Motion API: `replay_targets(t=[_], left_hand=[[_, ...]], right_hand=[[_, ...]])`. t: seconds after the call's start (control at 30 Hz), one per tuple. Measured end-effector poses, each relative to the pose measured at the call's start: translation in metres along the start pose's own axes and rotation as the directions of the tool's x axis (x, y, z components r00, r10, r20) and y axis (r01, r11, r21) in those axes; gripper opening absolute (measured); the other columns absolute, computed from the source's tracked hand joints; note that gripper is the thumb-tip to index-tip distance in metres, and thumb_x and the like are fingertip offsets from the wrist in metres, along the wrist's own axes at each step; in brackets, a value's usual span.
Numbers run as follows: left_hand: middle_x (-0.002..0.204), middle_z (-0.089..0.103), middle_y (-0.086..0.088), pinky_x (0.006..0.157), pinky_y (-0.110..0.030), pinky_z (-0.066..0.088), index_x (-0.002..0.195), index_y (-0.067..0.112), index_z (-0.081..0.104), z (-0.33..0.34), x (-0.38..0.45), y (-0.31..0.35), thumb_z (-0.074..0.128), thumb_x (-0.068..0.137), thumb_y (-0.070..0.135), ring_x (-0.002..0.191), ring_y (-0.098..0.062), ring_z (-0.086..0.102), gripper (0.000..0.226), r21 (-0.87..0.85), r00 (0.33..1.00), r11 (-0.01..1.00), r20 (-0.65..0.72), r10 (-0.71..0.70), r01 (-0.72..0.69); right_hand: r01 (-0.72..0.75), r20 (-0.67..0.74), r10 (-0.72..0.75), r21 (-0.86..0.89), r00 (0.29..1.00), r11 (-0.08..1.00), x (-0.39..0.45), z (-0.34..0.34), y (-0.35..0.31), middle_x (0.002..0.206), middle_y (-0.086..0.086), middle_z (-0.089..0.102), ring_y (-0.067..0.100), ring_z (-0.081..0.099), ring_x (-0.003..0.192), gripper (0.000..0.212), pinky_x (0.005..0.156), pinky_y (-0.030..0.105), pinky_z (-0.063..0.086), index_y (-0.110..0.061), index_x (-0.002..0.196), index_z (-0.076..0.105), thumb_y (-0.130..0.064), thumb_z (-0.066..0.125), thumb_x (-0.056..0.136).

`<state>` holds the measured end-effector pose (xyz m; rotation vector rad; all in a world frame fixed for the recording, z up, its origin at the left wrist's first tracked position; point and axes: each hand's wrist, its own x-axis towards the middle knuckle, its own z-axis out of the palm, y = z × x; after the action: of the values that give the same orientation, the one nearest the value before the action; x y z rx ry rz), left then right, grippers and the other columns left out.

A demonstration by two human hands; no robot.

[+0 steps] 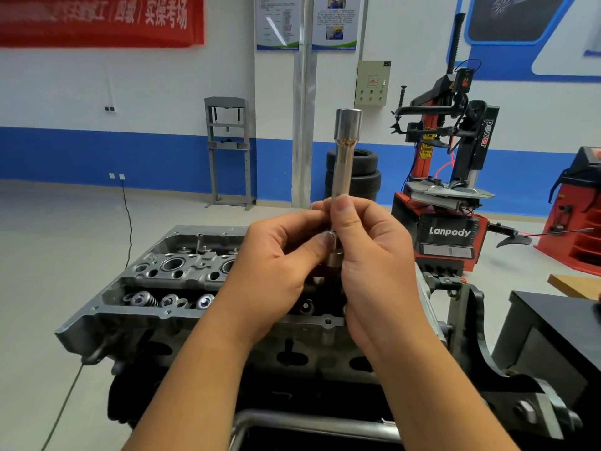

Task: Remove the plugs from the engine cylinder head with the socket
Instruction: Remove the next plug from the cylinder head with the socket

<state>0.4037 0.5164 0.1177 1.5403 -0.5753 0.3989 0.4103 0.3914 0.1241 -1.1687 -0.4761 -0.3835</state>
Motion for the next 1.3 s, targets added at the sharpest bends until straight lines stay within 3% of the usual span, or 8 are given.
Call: replay_targets(t=[0.17,0.3,0.53,0.7,0.77,1.0,1.13,1.3], left_hand=[[0.112,0.079,0.001,0.092,-0.034,0.062,0.122,0.016,0.073,0.0024,0.0007,-0.0002,0.072,0.089,0.019,0.108,-0.016,0.075,0.033,0.011,0.998,0.999,-0.057,0.032,-0.031],[0.107,0.08,0.002,0.089,-0.032,0.063,0.117,0.018,0.075,0.0047,-0.0002,-0.0005,0.076,0.079,0.029,0.103,-0.016,0.076,0.039,0.052,0.994,0.997,-0.087,0.061,-0.056],[0.119,0.078,0.005,0.097,-0.034,0.06,0.129,0.02,0.071,0.0016,0.0001,0.0016,0.066,0.091,0.026,0.115,-0.014,0.072,0.039,-0.044,1.0,0.999,0.016,0.005,-0.005],[0.103,0.08,0.0,0.082,-0.026,0.062,0.111,0.019,0.075,0.0046,0.0017,0.0006,0.079,0.078,0.027,0.098,-0.017,0.077,0.034,0.002,0.996,0.998,-0.074,0.057,-0.057],[0.1,0.08,-0.002,0.079,-0.023,0.061,0.107,0.019,0.075,0.0044,0.0013,0.001,0.081,0.076,0.028,0.095,-0.018,0.078,0.033,0.006,0.993,0.998,-0.094,0.069,-0.069],[0.119,0.077,0.002,0.096,-0.038,0.061,0.124,0.022,0.074,-0.0005,0.0003,-0.0007,0.068,0.091,0.023,0.116,-0.018,0.072,0.034,-0.098,1.0,0.995,-0.022,0.015,-0.017],[0.111,0.079,0.001,0.088,-0.03,0.062,0.115,0.023,0.075,0.0023,0.0011,-0.0002,0.074,0.088,0.018,0.107,-0.017,0.075,0.028,-0.071,0.998,0.997,-0.049,0.038,-0.042],[0.099,0.078,-0.001,0.075,-0.027,0.06,0.095,0.026,0.074,0.003,0.0007,0.0008,0.081,0.08,0.026,0.094,-0.021,0.076,0.016,-0.047,0.994,0.997,-0.088,0.058,-0.063]], right_hand=[[-0.006,0.0,0.006,0.006,1.0,1.0,0.0011,0.0017,-0.0007,0.096,0.006,0.078,0.02,0.075,0.092,0.015,0.076,0.028,0.06,-0.02,0.096,0.073,-0.035,0.07,0.096],[-0.016,-0.031,0.017,0.022,0.999,1.0,0.0006,0.0021,-0.0003,0.1,0.013,0.077,0.031,0.076,0.096,0.036,0.084,0.044,0.064,-0.011,0.102,0.068,-0.041,0.079,0.086],[-0.036,-0.004,0.036,0.016,0.999,0.999,0.0014,0.0018,-0.0019,0.094,0.008,0.077,0.022,0.075,0.095,0.03,0.077,0.029,0.06,-0.013,0.094,0.076,-0.04,0.063,0.095],[-0.042,-0.007,0.042,0.061,0.999,0.997,0.0003,0.003,-0.0039,0.096,0.01,0.077,0.024,0.075,0.092,0.031,0.083,0.038,0.063,-0.015,0.095,0.07,-0.043,0.075,0.083],[-0.035,-0.014,0.036,0.064,0.999,0.997,0.0003,0.0033,-0.0045,0.099,0.014,0.077,0.024,0.076,0.091,0.035,0.08,0.035,0.063,-0.012,0.097,0.068,-0.041,0.077,0.08],[-0.037,-0.006,0.037,0.03,0.999,0.999,0.0006,0.0043,-0.0038,0.096,0.008,0.077,0.023,0.075,0.096,0.035,0.077,0.03,0.061,-0.017,0.091,0.077,-0.048,0.06,0.091],[-0.07,0.025,0.068,0.087,0.997,0.994,-0.0003,0.0045,-0.0074,0.088,0.005,0.076,0.017,0.074,0.084,0.032,0.068,0.025,0.059,-0.02,0.086,0.077,-0.044,0.059,0.096],[-0.051,-0.004,0.052,0.083,0.999,0.995,0.0005,0.0053,-0.0071,0.101,0.01,0.078,0.027,0.076,0.095,0.043,0.076,0.03,0.061,-0.007,0.102,0.067,-0.046,0.07,0.085]])
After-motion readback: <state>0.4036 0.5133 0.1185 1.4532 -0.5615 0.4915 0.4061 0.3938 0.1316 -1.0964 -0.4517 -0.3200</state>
